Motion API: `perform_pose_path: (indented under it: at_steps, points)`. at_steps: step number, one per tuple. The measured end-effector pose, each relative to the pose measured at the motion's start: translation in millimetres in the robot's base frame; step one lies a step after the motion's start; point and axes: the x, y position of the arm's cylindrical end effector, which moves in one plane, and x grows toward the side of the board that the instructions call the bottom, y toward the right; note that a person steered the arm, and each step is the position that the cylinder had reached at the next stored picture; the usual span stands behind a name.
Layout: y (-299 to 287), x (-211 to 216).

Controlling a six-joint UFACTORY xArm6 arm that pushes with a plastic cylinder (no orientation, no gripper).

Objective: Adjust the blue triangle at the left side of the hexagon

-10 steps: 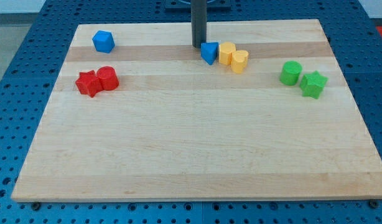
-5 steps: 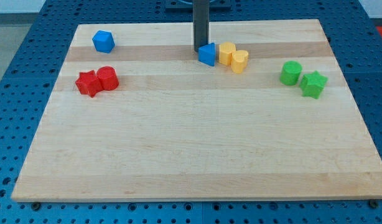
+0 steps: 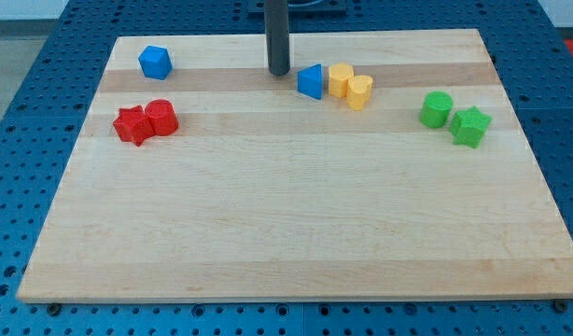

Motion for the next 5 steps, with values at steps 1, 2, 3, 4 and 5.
perform_pose_path:
  at_steps: [1,2,3,4,5]
  points:
    - [-2,23]
    - [-2,27]
    - [-2,27]
    - [7,27]
    - [13,27]
